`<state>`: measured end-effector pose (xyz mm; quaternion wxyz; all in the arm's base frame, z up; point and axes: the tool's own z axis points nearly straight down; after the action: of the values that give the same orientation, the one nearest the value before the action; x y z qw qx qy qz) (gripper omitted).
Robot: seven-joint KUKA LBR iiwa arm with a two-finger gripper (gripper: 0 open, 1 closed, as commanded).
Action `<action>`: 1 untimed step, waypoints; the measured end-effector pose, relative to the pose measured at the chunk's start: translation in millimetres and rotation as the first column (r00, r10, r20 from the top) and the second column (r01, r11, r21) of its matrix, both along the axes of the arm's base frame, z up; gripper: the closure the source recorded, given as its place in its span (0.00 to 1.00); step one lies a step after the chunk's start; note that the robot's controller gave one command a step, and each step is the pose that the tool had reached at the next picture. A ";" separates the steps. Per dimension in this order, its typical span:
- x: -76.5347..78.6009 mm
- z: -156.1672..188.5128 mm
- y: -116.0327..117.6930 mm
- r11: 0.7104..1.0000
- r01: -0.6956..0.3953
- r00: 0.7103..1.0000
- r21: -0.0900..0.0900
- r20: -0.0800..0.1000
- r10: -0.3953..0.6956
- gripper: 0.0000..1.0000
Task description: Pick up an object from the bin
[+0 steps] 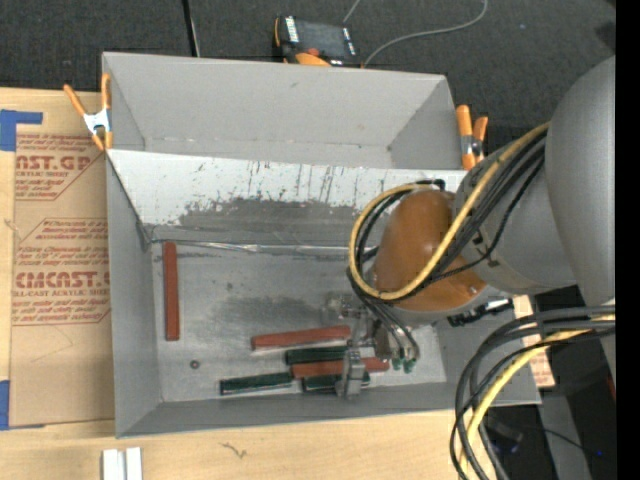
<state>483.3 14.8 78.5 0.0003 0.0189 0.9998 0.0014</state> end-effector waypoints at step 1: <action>4.4 -9.0 8.5 1.000 0.000 1.000 -0.002 -0.002 0.000 0.00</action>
Offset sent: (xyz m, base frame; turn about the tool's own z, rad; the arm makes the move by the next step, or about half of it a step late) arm 0.0046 0.0076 -0.0085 0.0013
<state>487.7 23.3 69.5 -0.0008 0.0188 0.9998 0.0004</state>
